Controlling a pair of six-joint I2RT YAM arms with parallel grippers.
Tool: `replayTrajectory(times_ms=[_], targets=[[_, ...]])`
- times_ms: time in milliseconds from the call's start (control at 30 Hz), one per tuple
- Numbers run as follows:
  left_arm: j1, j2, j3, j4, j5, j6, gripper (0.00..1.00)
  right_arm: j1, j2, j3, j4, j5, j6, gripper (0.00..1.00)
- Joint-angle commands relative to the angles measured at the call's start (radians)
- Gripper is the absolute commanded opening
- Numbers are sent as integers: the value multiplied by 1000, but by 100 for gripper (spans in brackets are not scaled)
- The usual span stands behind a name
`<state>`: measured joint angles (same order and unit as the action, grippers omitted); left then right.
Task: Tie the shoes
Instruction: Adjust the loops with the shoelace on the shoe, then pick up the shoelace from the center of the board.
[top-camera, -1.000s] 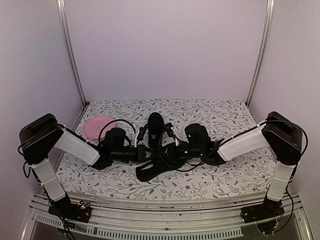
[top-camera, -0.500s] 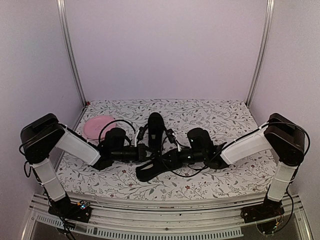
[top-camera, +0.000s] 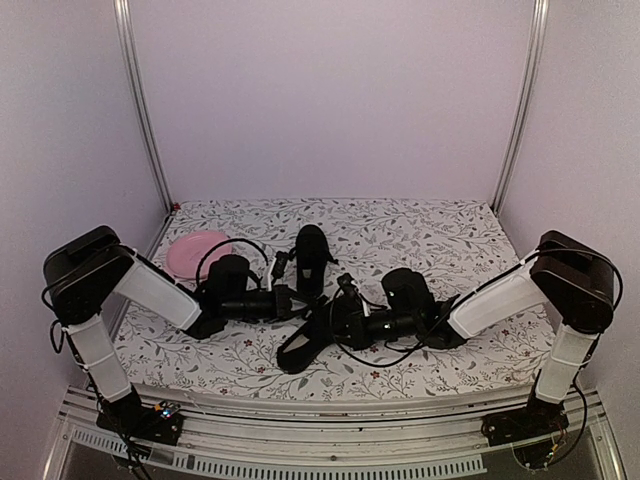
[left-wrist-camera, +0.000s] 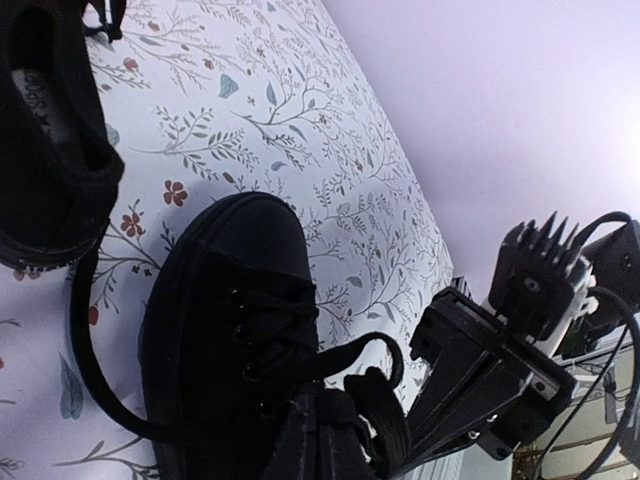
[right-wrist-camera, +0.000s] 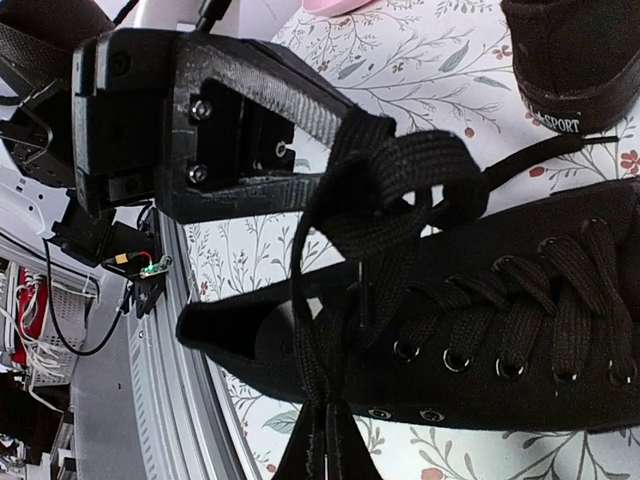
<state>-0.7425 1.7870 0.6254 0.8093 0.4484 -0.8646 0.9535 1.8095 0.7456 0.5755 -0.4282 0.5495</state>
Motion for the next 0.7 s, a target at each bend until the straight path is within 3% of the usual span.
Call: replayTrajectory(times_ms=[0,267,533,600,667], targets=[[28,-35,9,-82,65,108,0,7,-60,-13,15,31,20,2],[31,-174,86,-595,-107,440,0,6,-72,-12,14,52,19,2],[32,-258,51,-756,-299,427,0,5,-80,-1,-16,54,13,4],[33,-285,29,-765,-323,396,0,5,-93,-1,-31,60,4,15],[32,-320,3,-754,-314,378,0,5,-111,1,-49,71,-14,33]])
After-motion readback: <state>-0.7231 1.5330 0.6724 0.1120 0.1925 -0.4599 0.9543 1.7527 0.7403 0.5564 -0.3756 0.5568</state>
